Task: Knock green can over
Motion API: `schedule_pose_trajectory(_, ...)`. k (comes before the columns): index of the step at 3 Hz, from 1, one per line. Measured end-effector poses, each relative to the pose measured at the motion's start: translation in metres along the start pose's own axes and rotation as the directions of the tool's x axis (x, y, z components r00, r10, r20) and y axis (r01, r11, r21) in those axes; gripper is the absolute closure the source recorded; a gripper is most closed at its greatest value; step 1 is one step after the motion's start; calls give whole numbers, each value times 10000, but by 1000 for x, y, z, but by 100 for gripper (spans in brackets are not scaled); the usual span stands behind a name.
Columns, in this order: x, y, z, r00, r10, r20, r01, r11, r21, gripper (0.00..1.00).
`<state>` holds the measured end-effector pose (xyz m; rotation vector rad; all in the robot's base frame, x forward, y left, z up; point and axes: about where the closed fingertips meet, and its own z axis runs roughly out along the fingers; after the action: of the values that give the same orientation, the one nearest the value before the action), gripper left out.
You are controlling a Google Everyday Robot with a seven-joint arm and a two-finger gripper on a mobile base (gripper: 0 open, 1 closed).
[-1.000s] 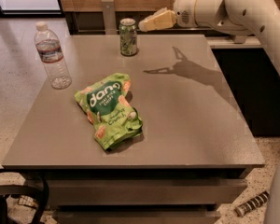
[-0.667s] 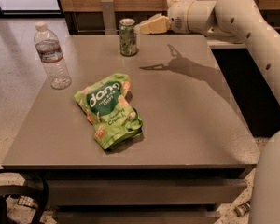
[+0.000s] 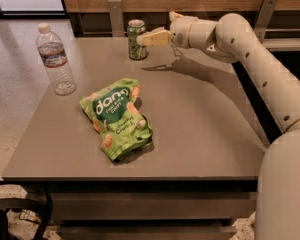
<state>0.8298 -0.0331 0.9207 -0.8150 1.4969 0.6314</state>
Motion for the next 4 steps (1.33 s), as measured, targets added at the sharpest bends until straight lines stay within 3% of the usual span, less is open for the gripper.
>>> schedule_pose_trajectory(2, 10, 16, 34, 9987, 83, 510, -54, 9983, -577, 0)
schedule_pose_trajectory(4, 14, 25, 44, 9991, 91, 405, -58, 9967, -811, 41)
